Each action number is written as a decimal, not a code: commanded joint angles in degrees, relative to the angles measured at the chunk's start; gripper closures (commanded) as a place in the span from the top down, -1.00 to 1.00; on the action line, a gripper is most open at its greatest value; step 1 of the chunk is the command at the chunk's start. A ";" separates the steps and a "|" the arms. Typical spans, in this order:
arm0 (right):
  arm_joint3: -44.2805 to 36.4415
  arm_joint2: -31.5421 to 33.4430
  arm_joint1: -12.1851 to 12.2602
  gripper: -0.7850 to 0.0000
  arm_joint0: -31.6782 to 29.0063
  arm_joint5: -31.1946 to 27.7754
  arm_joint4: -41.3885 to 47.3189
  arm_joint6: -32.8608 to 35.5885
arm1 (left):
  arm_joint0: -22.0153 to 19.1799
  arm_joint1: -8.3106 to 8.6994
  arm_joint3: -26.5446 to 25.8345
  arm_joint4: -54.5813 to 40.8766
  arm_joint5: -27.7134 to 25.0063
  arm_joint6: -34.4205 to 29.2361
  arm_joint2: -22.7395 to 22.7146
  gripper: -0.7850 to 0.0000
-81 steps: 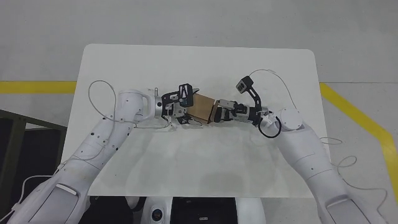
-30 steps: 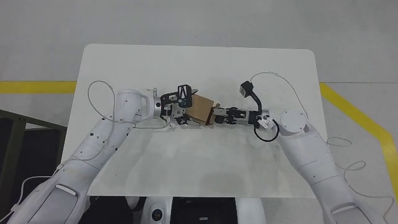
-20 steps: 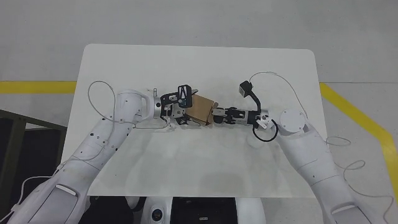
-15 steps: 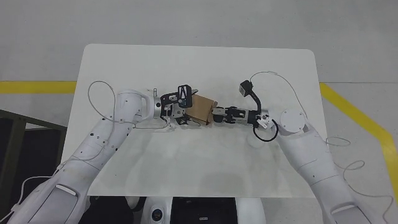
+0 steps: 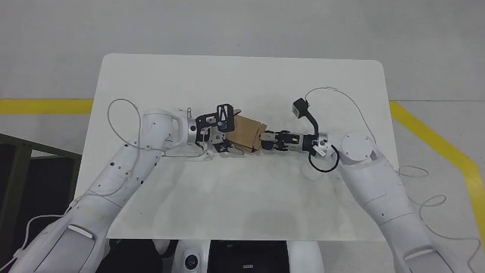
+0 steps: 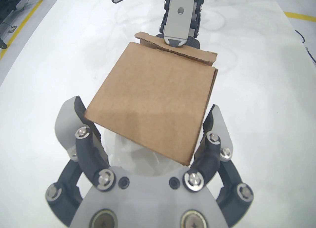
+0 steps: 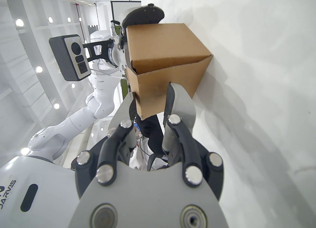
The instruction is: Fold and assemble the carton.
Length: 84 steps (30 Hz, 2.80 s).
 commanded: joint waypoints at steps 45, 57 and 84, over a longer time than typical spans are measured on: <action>-3.94 -0.77 0.50 -0.35 1.49 3.03 -3.49 -0.02 | 0.41 0.16 -0.77 0.86 -0.03 0.44 -0.17 1.00; -8.32 2.34 1.77 -0.29 -1.46 4.66 -4.49 -0.62 | 0.35 0.18 -0.58 0.83 -0.06 0.34 -0.28 1.00; -6.66 -0.37 1.50 -1.00 -0.10 5.21 -4.81 -1.04 | 0.28 0.06 -0.91 0.91 -0.12 0.33 0.17 1.00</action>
